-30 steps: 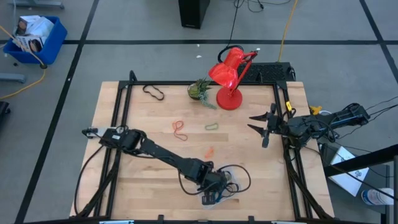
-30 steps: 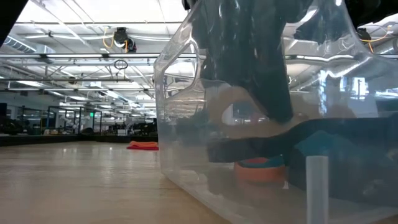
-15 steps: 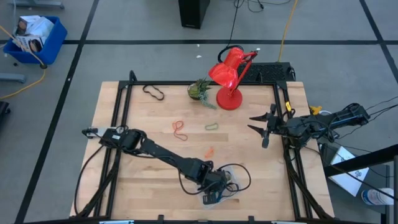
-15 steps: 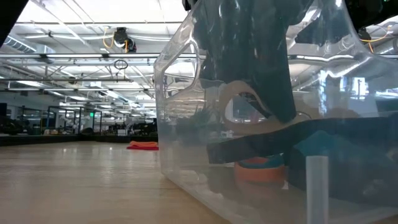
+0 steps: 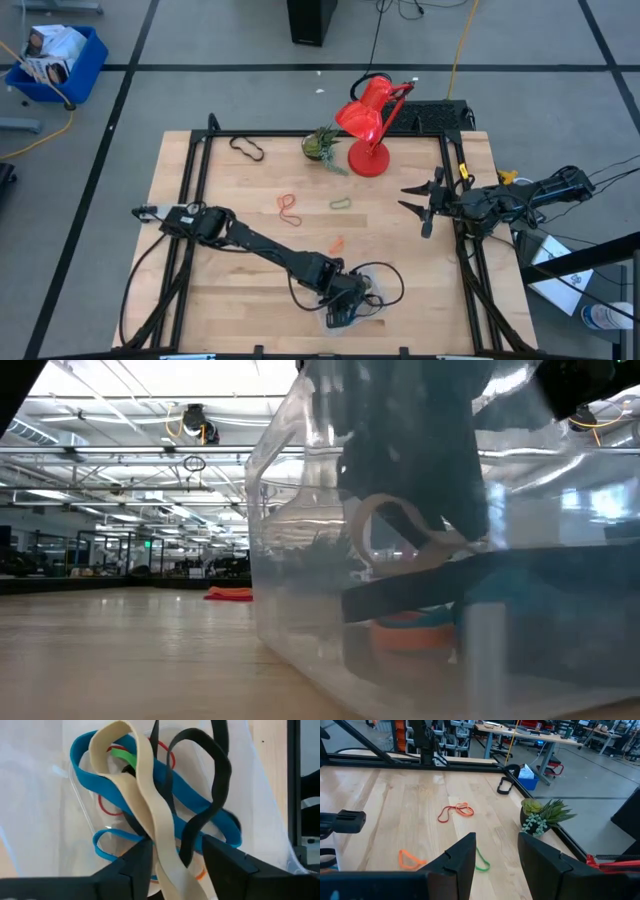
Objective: Pick and place rubber bands into bin
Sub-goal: Put the brown rubber band into the transparent container, then put the orange rubber band into the transparent container
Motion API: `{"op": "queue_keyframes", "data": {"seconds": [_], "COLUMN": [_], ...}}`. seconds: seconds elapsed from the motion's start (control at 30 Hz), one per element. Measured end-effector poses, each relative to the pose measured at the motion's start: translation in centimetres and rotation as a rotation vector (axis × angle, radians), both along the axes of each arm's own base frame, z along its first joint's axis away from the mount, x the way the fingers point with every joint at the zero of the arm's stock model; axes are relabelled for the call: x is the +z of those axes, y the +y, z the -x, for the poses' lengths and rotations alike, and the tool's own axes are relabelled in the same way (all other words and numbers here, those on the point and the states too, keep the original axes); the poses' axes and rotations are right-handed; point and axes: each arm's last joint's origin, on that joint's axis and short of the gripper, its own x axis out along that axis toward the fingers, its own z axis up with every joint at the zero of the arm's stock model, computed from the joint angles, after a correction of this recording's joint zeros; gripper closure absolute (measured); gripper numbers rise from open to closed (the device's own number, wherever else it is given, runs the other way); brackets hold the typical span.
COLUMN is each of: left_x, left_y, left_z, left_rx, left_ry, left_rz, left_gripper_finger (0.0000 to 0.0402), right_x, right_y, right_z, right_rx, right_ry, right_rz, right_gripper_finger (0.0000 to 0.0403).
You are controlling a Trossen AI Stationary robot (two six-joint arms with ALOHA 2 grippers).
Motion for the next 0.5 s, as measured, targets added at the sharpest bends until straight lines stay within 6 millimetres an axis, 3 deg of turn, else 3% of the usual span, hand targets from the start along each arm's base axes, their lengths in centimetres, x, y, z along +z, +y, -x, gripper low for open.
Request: {"op": "queue_keyframes", "data": {"seconds": [0.1, 0.27, 0.37, 0.5], "left_x": [0.3, 2.7, 4.5, 8.7], "left_y": [0.1, 0.4, 0.8, 1.6], "left_z": [-0.1, 0.2, 0.6, 1.8], "left_rx": [-0.008, -0.012, -0.021, -0.041], "left_ry": [-0.018, -0.078, -0.11, -0.192], "left_rz": [0.001, 0.013, 0.02, 0.023], "left_gripper_finger": [0.0204, 0.0191, 0.019, 0.019], "right_x": [0.0, 0.0, 0.0, 0.0], "right_y": [0.0, 0.0, 0.0, 0.0], "right_z": [0.0, 0.0, 0.0, 0.0], "right_rx": [0.0, 0.0, 0.002, 0.002], "right_ry": [0.0, 0.001, 0.003, 0.003], "right_rz": [0.0, 0.001, 0.005, 0.007], "right_gripper_finger": [0.0259, 0.0259, 0.0259, 0.0259]}}
